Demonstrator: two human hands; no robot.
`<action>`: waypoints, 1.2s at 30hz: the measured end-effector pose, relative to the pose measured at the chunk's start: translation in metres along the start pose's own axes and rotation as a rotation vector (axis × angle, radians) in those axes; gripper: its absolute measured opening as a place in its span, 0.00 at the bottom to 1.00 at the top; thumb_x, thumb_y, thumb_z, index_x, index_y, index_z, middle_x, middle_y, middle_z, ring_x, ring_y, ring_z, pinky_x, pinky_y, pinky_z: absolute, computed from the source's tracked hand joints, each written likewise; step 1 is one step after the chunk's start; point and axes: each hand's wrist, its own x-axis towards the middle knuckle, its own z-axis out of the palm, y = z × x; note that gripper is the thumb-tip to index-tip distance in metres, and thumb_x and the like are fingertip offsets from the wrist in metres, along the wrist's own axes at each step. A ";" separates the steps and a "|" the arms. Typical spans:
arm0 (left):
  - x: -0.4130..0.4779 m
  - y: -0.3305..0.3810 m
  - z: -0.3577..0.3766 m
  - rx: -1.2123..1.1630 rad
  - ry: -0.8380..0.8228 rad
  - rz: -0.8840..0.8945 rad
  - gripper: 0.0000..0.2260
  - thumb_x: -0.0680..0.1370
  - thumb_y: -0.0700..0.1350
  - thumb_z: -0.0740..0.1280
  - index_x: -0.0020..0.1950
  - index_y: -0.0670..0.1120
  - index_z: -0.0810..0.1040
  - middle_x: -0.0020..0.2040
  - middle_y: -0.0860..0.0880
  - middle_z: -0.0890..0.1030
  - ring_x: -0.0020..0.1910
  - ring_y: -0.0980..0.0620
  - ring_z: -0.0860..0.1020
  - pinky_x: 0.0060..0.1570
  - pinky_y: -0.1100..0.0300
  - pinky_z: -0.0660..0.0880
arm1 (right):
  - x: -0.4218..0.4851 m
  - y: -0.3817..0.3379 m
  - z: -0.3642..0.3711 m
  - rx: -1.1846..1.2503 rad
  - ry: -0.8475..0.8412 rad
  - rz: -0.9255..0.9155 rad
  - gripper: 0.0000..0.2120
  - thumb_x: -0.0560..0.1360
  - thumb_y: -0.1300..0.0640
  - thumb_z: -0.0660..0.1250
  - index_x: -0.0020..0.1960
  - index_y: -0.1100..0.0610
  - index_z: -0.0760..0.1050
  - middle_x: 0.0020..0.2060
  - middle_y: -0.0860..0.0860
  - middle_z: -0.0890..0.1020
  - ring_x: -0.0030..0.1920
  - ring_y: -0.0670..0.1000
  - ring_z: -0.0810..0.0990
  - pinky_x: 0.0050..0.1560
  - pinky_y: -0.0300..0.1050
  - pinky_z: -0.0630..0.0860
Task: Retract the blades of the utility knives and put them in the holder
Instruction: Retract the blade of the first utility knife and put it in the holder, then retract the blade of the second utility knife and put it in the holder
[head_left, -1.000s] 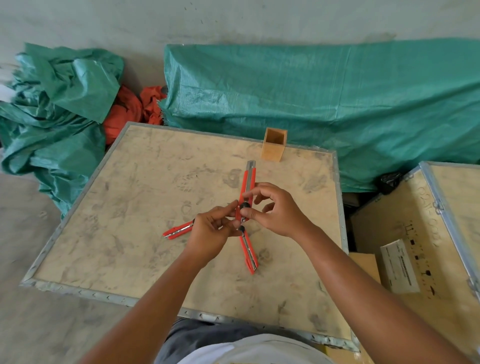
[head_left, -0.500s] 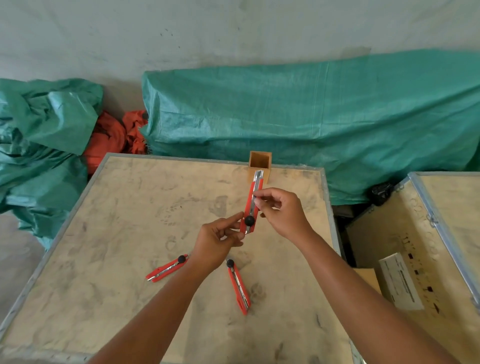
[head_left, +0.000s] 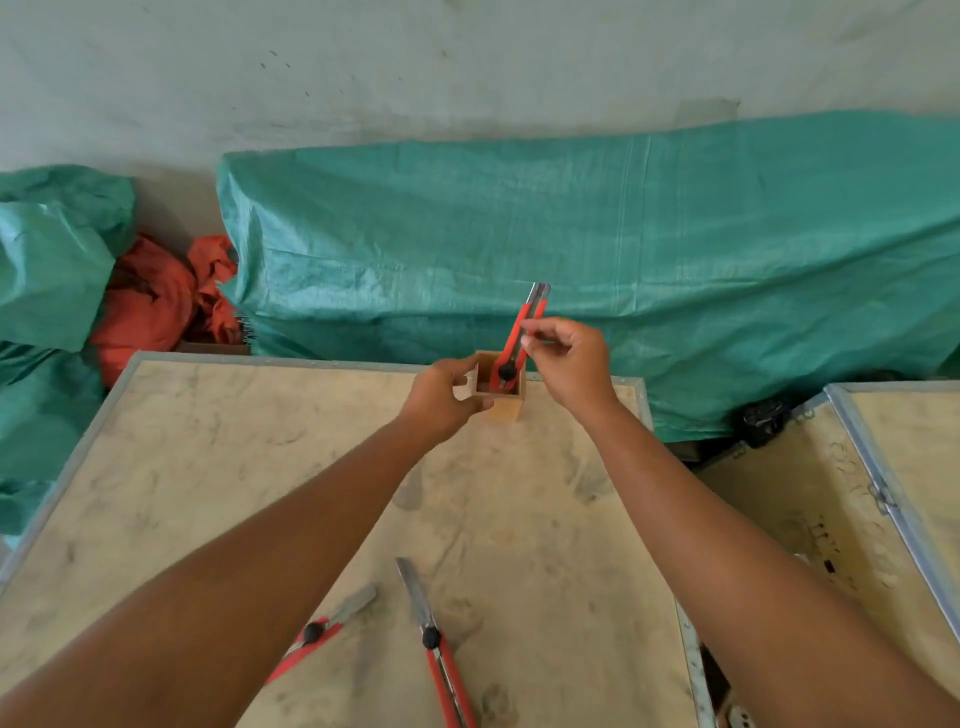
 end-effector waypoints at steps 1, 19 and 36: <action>0.009 -0.002 0.002 0.070 -0.013 -0.012 0.35 0.72 0.47 0.77 0.76 0.47 0.66 0.72 0.46 0.73 0.69 0.47 0.74 0.67 0.51 0.71 | 0.004 0.006 0.004 -0.026 0.023 -0.008 0.09 0.74 0.63 0.74 0.53 0.55 0.86 0.47 0.50 0.88 0.49 0.49 0.87 0.55 0.50 0.84; 0.059 -0.040 0.036 0.034 -0.084 -0.113 0.35 0.75 0.47 0.74 0.78 0.50 0.62 0.70 0.48 0.76 0.59 0.48 0.79 0.56 0.53 0.77 | 0.015 0.069 0.035 -0.267 -0.038 -0.067 0.11 0.76 0.67 0.71 0.56 0.58 0.85 0.52 0.54 0.88 0.53 0.50 0.85 0.60 0.42 0.79; -0.170 -0.143 -0.050 -0.092 0.070 -0.363 0.20 0.76 0.47 0.72 0.68 0.49 0.77 0.66 0.50 0.79 0.55 0.51 0.80 0.53 0.59 0.76 | -0.212 0.010 0.104 -0.120 -0.337 0.187 0.11 0.78 0.60 0.71 0.60 0.55 0.83 0.56 0.49 0.86 0.46 0.46 0.83 0.48 0.26 0.75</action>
